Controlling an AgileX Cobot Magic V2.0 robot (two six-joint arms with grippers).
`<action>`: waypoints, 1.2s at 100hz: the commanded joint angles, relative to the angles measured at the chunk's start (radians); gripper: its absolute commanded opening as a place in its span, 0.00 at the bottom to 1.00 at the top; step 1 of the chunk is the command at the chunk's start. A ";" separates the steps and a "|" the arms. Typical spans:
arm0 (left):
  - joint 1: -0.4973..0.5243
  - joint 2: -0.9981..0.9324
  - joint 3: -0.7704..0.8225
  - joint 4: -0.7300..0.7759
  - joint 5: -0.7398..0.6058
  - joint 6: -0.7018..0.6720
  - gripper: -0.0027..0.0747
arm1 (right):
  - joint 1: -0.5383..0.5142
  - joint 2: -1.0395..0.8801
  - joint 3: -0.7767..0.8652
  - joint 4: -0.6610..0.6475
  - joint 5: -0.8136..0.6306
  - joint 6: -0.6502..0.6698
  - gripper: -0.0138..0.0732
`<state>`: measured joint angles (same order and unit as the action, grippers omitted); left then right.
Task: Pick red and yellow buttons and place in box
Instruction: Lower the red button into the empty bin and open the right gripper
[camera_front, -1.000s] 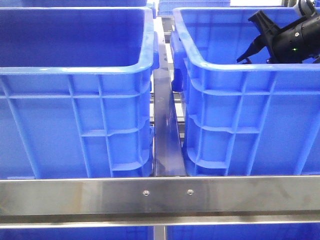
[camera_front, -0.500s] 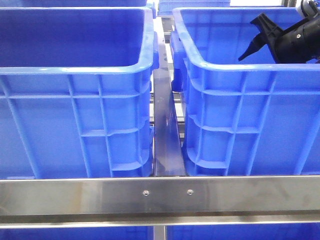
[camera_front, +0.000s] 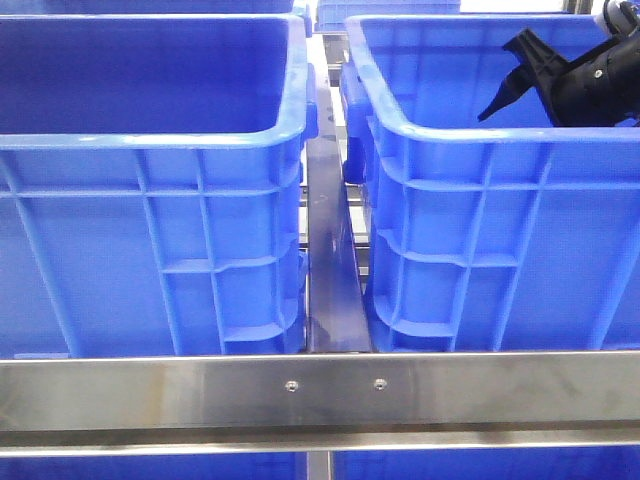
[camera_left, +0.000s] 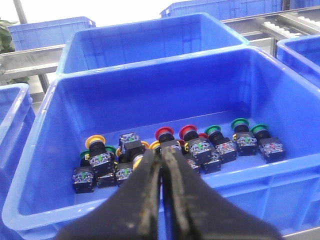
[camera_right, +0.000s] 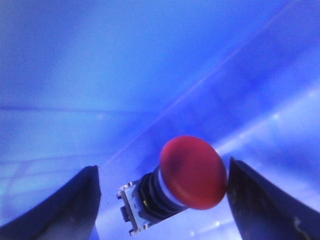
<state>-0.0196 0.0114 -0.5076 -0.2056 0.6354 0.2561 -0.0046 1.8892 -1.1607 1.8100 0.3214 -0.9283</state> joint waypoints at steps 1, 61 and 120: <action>0.001 0.013 -0.023 -0.007 -0.080 -0.008 0.01 | -0.007 -0.049 -0.030 0.036 0.026 -0.008 0.80; 0.001 0.013 -0.023 -0.007 -0.080 -0.008 0.01 | -0.007 -0.113 -0.030 -0.083 -0.063 -0.010 0.79; 0.001 0.013 -0.023 -0.007 -0.080 -0.008 0.01 | -0.004 -0.254 -0.005 -0.370 -0.076 -0.010 0.79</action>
<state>-0.0196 0.0114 -0.5076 -0.2056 0.6354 0.2561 -0.0046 1.7314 -1.1563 1.4774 0.2380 -0.9283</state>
